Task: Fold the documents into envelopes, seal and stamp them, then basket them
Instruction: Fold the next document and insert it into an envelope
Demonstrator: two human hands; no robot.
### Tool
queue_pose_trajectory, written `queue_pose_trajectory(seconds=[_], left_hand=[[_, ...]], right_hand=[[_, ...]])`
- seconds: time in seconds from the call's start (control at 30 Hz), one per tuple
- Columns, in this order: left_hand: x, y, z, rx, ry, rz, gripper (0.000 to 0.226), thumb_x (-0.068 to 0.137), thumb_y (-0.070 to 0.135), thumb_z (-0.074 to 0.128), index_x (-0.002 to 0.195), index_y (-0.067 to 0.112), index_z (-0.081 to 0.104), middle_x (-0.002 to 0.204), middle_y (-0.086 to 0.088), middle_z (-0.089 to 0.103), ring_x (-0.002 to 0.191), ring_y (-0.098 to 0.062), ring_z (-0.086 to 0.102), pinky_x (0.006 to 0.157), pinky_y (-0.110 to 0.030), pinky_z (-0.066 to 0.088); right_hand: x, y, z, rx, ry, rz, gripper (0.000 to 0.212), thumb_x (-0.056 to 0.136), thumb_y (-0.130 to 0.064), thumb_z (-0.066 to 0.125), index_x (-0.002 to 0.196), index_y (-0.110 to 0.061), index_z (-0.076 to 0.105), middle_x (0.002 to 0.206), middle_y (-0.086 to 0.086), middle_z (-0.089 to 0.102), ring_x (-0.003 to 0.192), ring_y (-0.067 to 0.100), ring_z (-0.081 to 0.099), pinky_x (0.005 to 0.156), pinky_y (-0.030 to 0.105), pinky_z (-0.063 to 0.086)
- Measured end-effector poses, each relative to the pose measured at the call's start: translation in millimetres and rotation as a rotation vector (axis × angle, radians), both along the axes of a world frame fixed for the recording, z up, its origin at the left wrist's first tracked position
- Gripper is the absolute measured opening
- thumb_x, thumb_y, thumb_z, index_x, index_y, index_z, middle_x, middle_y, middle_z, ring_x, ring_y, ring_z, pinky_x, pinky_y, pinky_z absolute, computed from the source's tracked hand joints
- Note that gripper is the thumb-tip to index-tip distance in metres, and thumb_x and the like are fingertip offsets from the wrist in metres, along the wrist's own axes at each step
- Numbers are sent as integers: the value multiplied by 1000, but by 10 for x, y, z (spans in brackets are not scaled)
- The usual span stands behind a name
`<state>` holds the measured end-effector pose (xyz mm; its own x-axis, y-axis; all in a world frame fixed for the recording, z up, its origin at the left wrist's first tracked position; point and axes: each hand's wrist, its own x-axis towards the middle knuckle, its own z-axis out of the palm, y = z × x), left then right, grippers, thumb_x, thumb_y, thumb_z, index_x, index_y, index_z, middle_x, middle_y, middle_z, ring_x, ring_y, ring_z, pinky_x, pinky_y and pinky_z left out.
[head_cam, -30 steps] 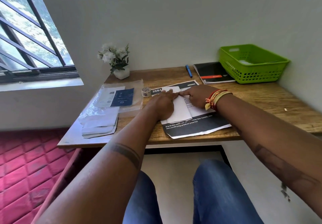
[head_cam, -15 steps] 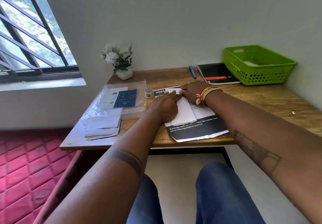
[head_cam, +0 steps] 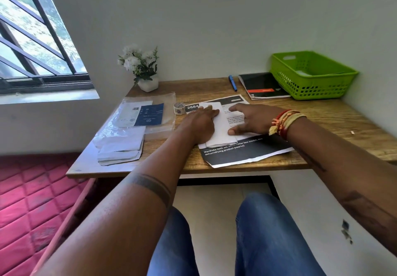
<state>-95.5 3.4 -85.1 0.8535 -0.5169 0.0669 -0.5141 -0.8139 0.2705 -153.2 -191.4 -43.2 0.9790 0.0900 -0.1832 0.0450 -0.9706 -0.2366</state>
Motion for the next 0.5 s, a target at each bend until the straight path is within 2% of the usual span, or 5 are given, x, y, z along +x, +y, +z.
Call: queue_pose_trajectory(seconds=[0.23, 0.33, 0.43, 0.5], left_hand=[[-21, 4, 6, -3, 3, 4, 53, 109, 20, 33, 162, 29, 31, 171, 2, 19, 159, -22, 15, 128, -41, 14], [-35, 16, 21, -18, -2, 1, 52, 110, 20, 32, 161, 28, 34, 171, 1, 22, 158, -22, 17, 128, -41, 17], [-76, 34, 11, -95, -24, 39, 48, 109, 20, 35, 156, 27, 43, 164, -3, 38, 151, -25, 35, 121, -41, 30], [-91, 50, -22, -155, -53, 77, 46, 108, 23, 36, 152, 29, 49, 157, -6, 49, 143, -27, 46, 115, -41, 39]], right_hand=[[-210, 2, 136, -57, 154, 36, 106, 73, -67, 76, 157, -38, 18, 154, 4, 42, 134, 27, 45, 97, 32, 36], [-200, -24, 196, -49, 192, 60, 104, 70, -74, 71, 156, -40, 22, 150, 3, 45, 128, 23, 47, 95, 31, 36], [-175, -35, 251, 29, 167, 85, 94, 70, -80, 59, 151, -41, 34, 142, 1, 54, 111, 14, 56, 96, 31, 39], [-179, -35, 266, 111, 194, 110, 91, 67, -82, 58, 148, -44, 39, 131, 0, 62, 99, 12, 63, 88, 28, 47]])
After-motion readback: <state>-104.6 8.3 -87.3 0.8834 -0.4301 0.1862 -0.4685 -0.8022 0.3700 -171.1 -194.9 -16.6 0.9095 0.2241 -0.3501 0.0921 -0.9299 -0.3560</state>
